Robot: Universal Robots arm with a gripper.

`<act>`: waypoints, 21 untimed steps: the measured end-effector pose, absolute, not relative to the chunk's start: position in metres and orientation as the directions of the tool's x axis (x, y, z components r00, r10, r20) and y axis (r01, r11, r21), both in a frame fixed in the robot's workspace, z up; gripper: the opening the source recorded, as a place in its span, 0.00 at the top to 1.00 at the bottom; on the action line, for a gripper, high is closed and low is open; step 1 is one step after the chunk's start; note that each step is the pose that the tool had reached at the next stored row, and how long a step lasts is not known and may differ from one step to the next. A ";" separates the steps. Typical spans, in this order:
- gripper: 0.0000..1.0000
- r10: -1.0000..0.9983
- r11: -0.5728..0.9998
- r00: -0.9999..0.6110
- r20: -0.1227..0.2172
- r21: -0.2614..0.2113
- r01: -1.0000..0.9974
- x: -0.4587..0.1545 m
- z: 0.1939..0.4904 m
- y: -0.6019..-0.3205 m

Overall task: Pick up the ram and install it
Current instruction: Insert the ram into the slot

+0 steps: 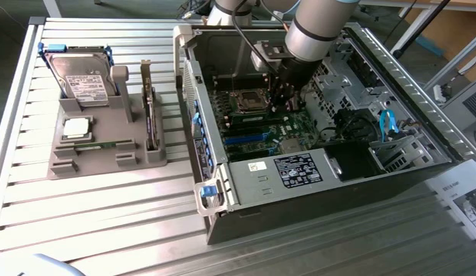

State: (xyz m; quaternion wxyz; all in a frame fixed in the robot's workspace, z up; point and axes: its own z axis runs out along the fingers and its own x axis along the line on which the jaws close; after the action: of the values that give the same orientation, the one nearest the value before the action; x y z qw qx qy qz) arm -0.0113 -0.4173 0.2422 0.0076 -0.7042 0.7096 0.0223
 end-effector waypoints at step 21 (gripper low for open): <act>0.88 -0.999 0.007 -0.008 -0.042 0.021 -1.000 -0.012 0.240 -0.417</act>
State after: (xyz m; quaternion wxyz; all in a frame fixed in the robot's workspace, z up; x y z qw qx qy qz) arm -0.0116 -0.4169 0.2402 0.0076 -0.7042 0.7096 0.0223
